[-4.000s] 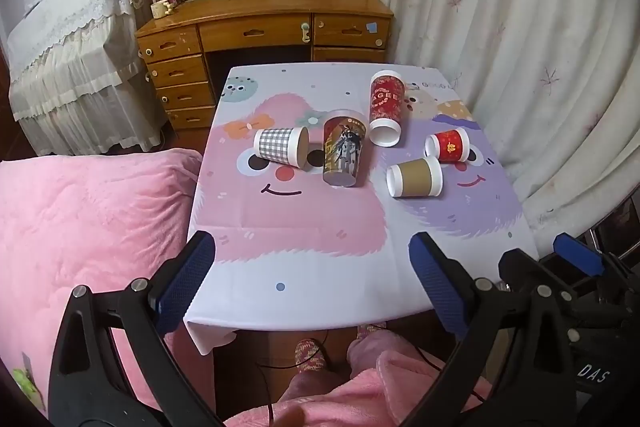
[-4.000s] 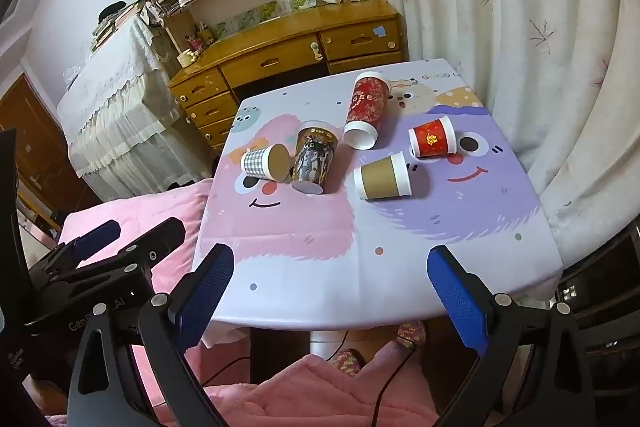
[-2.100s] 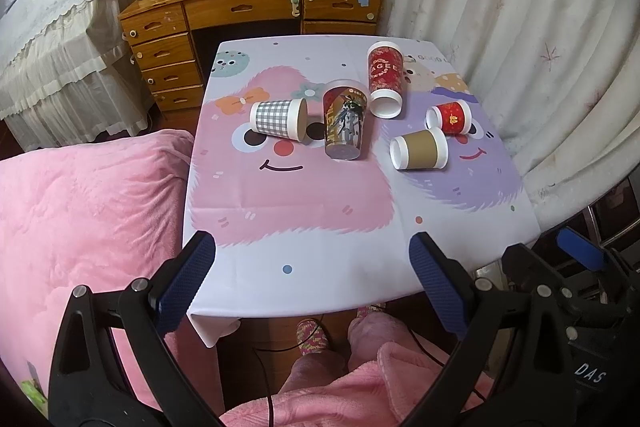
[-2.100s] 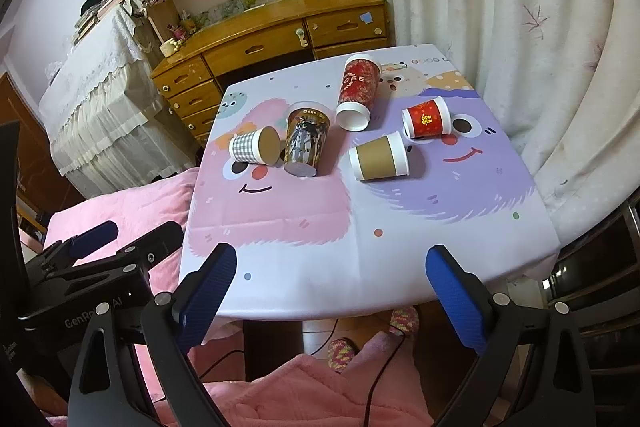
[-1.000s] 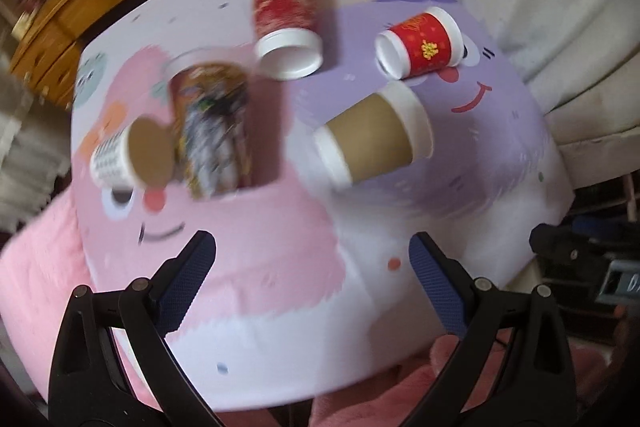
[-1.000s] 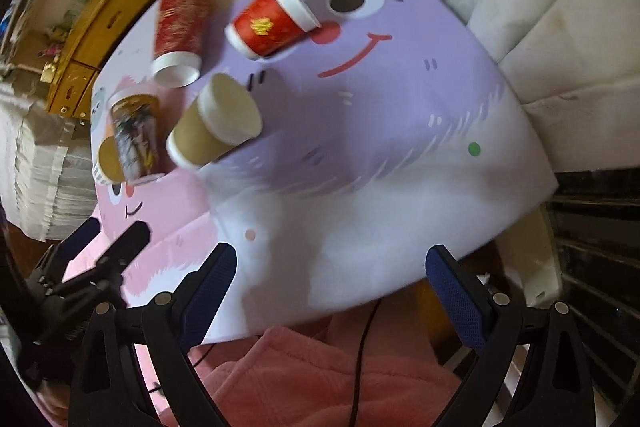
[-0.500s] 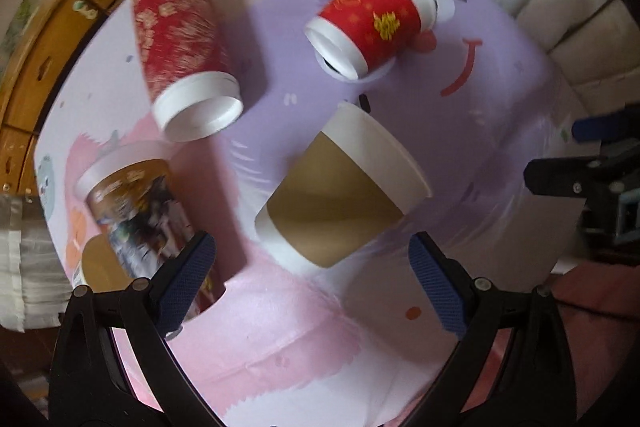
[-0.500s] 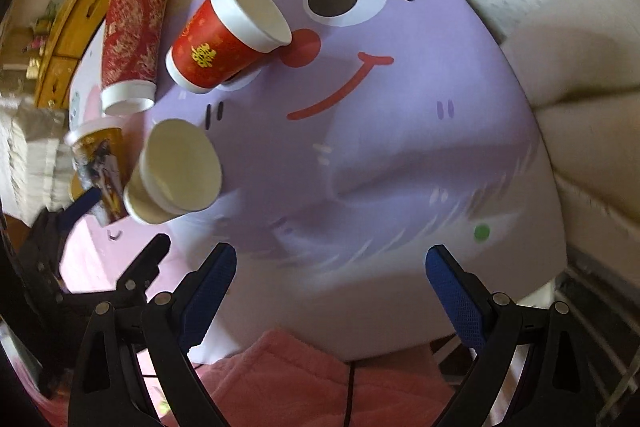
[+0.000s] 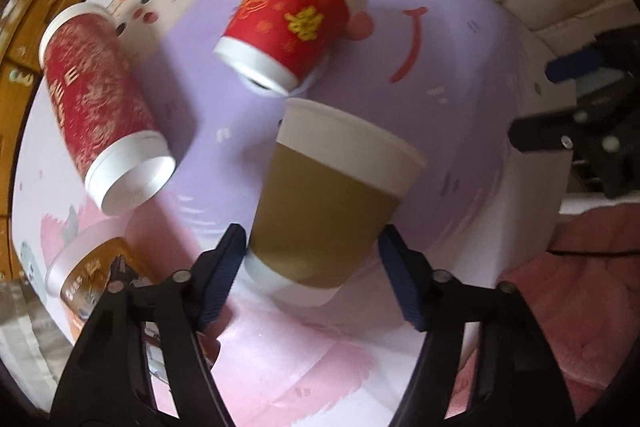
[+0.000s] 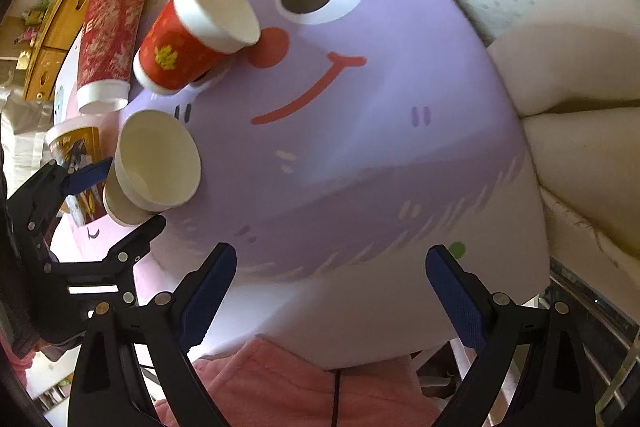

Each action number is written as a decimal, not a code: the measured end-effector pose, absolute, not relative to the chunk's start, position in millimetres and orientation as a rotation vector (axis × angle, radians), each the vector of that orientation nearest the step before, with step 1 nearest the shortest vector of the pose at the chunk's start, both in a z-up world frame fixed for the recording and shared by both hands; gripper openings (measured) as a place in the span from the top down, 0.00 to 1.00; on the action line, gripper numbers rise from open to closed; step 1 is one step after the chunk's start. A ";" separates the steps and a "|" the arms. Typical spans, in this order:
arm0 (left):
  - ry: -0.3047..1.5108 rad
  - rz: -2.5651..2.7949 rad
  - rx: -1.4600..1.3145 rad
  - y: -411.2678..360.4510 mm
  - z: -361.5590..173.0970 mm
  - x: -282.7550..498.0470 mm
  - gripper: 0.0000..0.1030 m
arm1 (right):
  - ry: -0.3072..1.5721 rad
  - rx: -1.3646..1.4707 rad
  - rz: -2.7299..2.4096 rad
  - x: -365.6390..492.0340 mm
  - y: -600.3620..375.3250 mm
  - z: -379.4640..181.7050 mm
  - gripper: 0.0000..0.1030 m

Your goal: Flip cup upright

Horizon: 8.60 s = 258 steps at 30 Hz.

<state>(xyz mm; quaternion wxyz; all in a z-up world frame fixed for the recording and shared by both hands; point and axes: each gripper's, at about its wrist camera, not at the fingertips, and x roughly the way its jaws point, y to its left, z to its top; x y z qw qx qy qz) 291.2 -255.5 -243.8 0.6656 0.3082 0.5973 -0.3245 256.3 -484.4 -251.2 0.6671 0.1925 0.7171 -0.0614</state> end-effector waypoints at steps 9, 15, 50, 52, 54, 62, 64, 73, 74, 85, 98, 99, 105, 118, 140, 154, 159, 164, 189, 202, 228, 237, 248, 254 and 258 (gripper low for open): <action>1.363 -0.701 0.517 -250.4 -227.1 291.3 0.42 | 1.599 0.410 -0.140 261.2 -486.3 -240.6 0.05; 1.359 -0.613 0.382 -230.6 -216.0 261.8 0.42 | 1.574 0.440 -0.136 249.1 -457.5 -234.8 0.05; 1.421 -0.142 -0.514 -68.8 -243.1 117.6 0.41 | 1.543 0.622 0.088 122.3 -346.3 -195.7 0.06; 1.416 -0.151 -0.521 -71.5 -246.2 117.5 0.41 | 1.545 0.629 0.083 116.5 -347.5 -198.0 0.05; 1.423 -0.162 -0.528 -75.9 -248.8 120.1 0.41 | 1.536 0.638 0.080 115.1 -349.8 -199.3 0.05; 1.475 -0.168 -0.546 -84.6 -256.9 130.7 0.41 | 1.550 0.724 0.112 134.7 -360.8 -202.1 0.06; 1.482 -0.166 -0.554 -85.1 -258.6 132.2 0.41 | 1.560 0.717 0.130 140.4 -357.9 -203.8 0.05; 1.522 -0.179 -0.548 -85.2 -261.5 131.6 0.35 | 1.661 0.744 0.216 172.7 -333.0 -239.3 0.05; 1.519 -0.185 -0.541 -85.7 -259.2 131.5 0.31 | 1.671 0.720 0.212 177.6 -329.5 -243.1 0.05; 1.460 -0.212 -0.547 -55.1 -215.5 121.0 0.24 | 1.753 0.577 0.292 215.8 -280.5 -269.7 0.05; 1.403 -0.029 -0.585 12.9 -181.3 110.5 0.23 | 1.777 0.437 0.295 226.2 -236.9 -281.0 0.05; 1.398 -0.001 -0.573 17.1 -180.2 110.1 0.23 | 1.770 0.421 0.286 225.9 -233.2 -281.9 0.05; 1.359 0.099 -0.491 37.7 -173.5 108.0 0.23 | 1.723 0.347 0.242 220.6 -215.4 -282.1 0.05; 1.379 0.106 -0.349 51.5 -182.1 116.4 0.23 | 1.589 0.297 0.171 205.7 -205.3 -279.6 0.34; 1.414 -0.061 -0.228 42.6 -191.6 125.3 0.23 | 1.054 0.149 0.158 159.1 -215.0 -225.3 0.46; 1.412 0.003 -0.279 42.4 -182.6 91.0 0.23 | 0.669 -0.116 0.239 109.5 -187.7 -231.1 0.42; 1.376 0.046 -0.324 43.7 -174.1 73.4 0.23 | 0.674 -0.108 0.252 106.5 -187.5 -238.6 0.41; 1.309 0.081 -0.375 48.7 -166.0 61.8 0.23 | 0.673 -0.089 0.252 107.7 -192.0 -245.5 0.40; 1.287 0.040 -0.371 22.7 -153.4 78.1 0.23 | 0.828 -0.095 0.332 85.9 -216.3 -241.6 0.07; 1.239 0.027 -0.374 8.2 -127.8 90.3 0.23 | 0.823 -0.105 0.359 74.4 -248.9 -170.0 0.07; 1.058 0.036 -0.130 -61.5 -38.0 24.1 0.23 | 1.210 0.216 0.145 23.4 -323.7 -44.4 0.01; 0.944 0.141 -0.098 -56.1 -11.3 4.6 0.20 | 1.007 0.172 0.120 10.6 -311.3 0.8 0.00; 0.958 0.127 -0.105 -54.0 -14.5 5.4 0.01 | 0.946 0.052 0.174 12.9 -276.1 15.5 0.00; 0.972 0.098 -0.098 -58.4 -20.1 9.3 0.01 | 0.961 0.054 0.173 17.3 -273.0 9.8 0.00; 0.981 0.089 -0.097 -60.8 -23.1 10.8 0.01 | 0.962 0.057 0.170 17.9 -275.0 8.0 0.00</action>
